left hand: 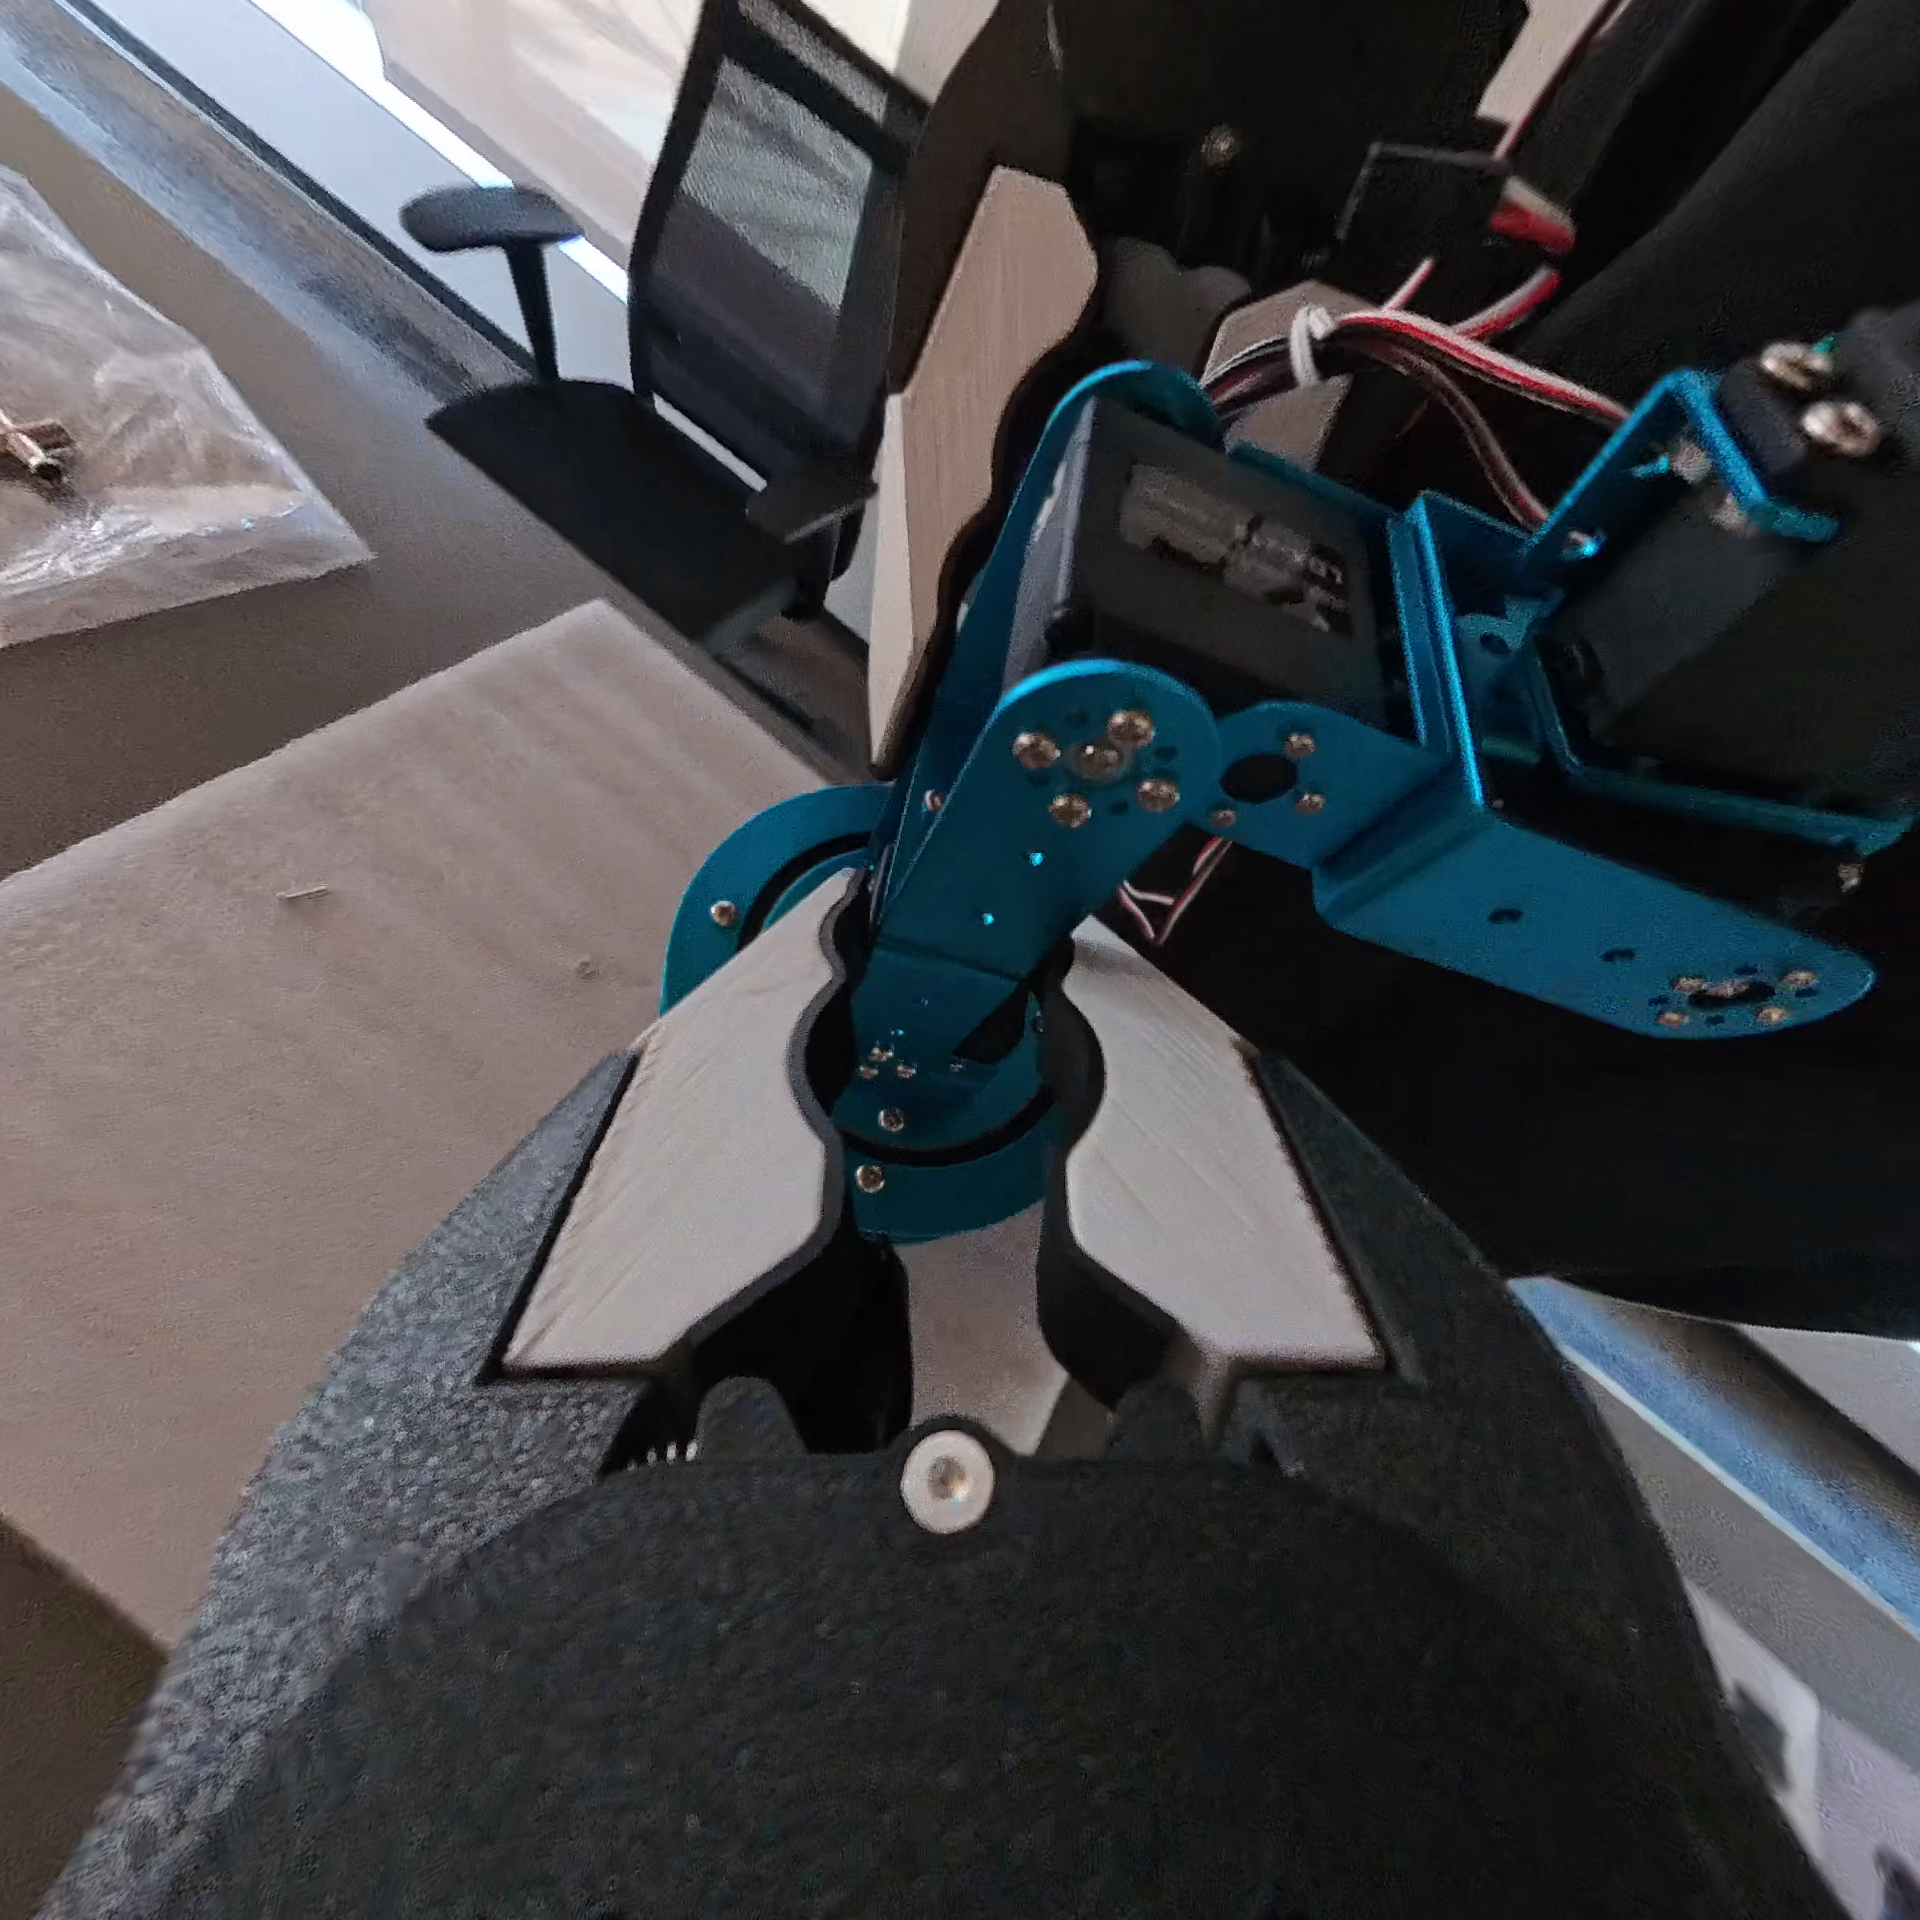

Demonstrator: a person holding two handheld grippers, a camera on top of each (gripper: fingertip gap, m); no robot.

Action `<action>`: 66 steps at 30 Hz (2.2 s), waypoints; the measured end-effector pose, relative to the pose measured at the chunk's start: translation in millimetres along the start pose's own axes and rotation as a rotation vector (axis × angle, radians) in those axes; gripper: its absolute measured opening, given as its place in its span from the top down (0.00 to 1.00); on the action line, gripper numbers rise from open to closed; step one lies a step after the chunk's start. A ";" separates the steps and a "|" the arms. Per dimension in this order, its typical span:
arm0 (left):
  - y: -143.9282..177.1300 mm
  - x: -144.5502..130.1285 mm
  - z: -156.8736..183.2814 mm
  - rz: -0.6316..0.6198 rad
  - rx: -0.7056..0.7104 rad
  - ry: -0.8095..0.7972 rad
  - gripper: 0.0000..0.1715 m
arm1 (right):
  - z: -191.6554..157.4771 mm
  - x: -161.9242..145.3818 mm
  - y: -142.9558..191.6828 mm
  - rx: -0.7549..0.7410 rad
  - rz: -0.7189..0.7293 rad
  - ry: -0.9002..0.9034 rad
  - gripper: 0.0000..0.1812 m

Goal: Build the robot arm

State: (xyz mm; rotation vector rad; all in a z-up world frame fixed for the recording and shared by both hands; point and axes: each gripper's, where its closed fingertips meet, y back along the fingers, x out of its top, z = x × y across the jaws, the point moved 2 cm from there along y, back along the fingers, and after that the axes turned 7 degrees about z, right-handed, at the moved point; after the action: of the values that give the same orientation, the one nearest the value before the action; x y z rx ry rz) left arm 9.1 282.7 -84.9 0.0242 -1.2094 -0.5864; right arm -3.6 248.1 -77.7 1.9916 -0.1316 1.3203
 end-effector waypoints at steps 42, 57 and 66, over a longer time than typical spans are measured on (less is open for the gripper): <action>46.1 4.7 -66.3 -0.063 -0.072 0.013 0.81 | 54.2 -98.5 -60.4 0.352 -0.198 -0.435 0.99; 45.8 5.6 -69.4 -0.060 -0.086 0.022 0.81 | -25.8 -140.3 -0.4 0.407 -0.116 -0.744 0.99; 44.8 4.7 -68.5 -0.060 -0.061 0.070 0.80 | -100.8 -90.4 -7.1 0.601 0.043 -0.604 0.98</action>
State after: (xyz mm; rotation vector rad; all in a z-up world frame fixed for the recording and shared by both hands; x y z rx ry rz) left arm 89.1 299.2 -91.9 0.0291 -1.1250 -0.6698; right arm -119.0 288.9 -135.9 2.8729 -0.0607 0.7865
